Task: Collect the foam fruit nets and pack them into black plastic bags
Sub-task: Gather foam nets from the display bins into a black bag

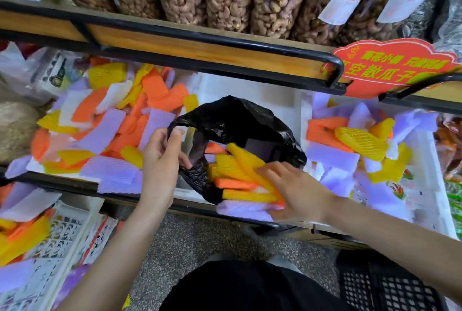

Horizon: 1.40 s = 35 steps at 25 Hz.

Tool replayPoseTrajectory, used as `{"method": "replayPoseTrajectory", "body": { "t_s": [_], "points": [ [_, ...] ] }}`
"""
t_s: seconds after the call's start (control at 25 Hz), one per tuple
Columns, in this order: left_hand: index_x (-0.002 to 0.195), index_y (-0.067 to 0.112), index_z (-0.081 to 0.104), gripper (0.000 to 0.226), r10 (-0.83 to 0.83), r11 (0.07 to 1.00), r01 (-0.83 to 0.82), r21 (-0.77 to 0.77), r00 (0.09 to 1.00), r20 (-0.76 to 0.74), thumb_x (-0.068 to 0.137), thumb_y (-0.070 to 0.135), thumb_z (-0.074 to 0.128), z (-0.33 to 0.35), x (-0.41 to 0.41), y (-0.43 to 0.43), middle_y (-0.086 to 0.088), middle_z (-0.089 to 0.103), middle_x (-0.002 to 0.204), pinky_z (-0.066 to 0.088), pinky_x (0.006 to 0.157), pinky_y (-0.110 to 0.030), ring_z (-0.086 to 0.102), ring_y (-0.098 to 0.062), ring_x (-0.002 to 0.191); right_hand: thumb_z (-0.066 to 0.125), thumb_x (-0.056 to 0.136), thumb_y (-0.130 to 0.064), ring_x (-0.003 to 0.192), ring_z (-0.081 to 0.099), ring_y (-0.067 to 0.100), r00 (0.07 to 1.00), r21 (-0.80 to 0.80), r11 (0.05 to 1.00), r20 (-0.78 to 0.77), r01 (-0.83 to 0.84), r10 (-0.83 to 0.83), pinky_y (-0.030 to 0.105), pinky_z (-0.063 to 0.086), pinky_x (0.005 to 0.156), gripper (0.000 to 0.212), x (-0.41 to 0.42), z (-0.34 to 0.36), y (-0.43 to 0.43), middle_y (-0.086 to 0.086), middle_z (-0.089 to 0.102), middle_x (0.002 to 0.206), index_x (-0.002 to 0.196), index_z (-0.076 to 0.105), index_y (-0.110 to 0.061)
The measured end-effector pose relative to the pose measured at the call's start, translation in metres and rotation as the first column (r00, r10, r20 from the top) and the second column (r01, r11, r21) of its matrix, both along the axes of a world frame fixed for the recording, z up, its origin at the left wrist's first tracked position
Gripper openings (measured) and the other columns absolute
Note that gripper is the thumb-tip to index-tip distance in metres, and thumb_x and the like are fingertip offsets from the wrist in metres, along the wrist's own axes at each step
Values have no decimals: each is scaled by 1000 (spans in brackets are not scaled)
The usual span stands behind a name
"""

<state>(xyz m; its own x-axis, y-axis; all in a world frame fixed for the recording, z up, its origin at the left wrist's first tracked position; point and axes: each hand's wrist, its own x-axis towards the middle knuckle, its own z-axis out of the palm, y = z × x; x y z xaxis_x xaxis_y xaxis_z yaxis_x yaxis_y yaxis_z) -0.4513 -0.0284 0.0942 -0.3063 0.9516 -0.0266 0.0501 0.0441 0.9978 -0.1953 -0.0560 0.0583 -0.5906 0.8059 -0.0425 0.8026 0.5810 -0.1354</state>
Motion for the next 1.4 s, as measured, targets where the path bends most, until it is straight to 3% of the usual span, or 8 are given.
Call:
{"method": "replayPoseTrajectory", "body": {
  "t_s": [0.2, 0.48, 0.6, 0.72, 0.96, 1.12, 1.24, 1.4],
  "points": [
    [77, 17, 43, 23, -26, 999, 27, -17, 996, 85, 100, 17, 40, -2, 7, -5, 8, 39, 44, 32, 52, -23, 46, -4, 38, 71, 74, -40, 116, 43, 33, 866, -19, 866, 29, 500, -499, 39, 43, 89, 84, -23, 5, 54, 11, 37, 126, 140, 26, -13],
    [79, 16, 41, 21, -44, 999, 46, -26, 995, 93, 100, 18, 38, 1, 10, -6, 9, 37, 51, 31, 50, -29, 43, -9, 36, 71, 78, -41, 118, 42, 31, 609, -276, 649, -227, 709, -760, 38, 42, 89, 68, -93, -40, 80, 13, 40, 124, 121, 34, -3],
    [82, 15, 42, 19, -29, 999, 33, -39, 996, 85, 100, 18, 38, 1, 11, -4, 11, 39, 51, 32, 50, -28, 44, -8, 36, 64, 85, -40, 128, 35, 30, 818, -225, 805, -52, 549, -573, 34, 34, 101, 71, -103, -63, 79, 15, 38, 135, 134, 30, -4],
    [88, 9, 44, 17, -16, 1000, 17, -15, 999, 39, 100, 18, 38, -2, 10, -2, 8, 41, 48, 37, 51, -20, 45, -8, 37, 57, 92, -37, 135, 33, 29, 927, -467, 807, 86, 361, -365, 38, 33, 103, 67, -101, -70, 71, 13, 35, 146, 145, 25, -11],
    [83, 20, 44, 15, -127, 992, 128, -7, 975, -184, 98, 20, 46, 5, 16, 7, 9, 50, 63, 39, 54, -20, 49, -9, 48, 49, 97, -27, 119, 50, 21, 901, -324, 917, -282, 233, -329, 30, 40, 96, 39, -44, -34, 37, 5, 53, 131, 134, 45, -18],
    [105, 8, 52, 20, 60, 954, 182, 237, 660, -749, 89, 18, 58, 16, 40, 21, -8, 51, 103, 36, 77, -26, 48, -20, 93, 54, 91, -14, 100, 58, 21, 748, -175, 864, -438, 473, -499, 27, 42, 86, 25, 46, -38, 2, 5, 62, 106, 116, 58, -9],
    [103, 4, 54, 20, 85, 829, 394, 397, 613, -785, 85, 14, 55, 15, 94, 22, -14, 50, 106, 36, 89, -34, 45, -26, 100, 61, 86, -1, 100, 58, 34, 578, -208, 666, -358, 717, -734, 35, 42, 86, 29, 123, -65, -16, 16, 58, 107, 114, 54, 2],
    [101, 11, 56, 20, -302, 685, 721, 108, 416, -858, 85, 19, 48, -33, 181, 13, -7, 54, 103, 44, 83, -39, 52, -24, 96, 66, 85, -9, 114, 49, 42, 355, -431, 384, -149, 817, -923, 46, 39, 92, 47, 187, -103, -32, 28, 51, 120, 123, 44, 8]
  ]
}}
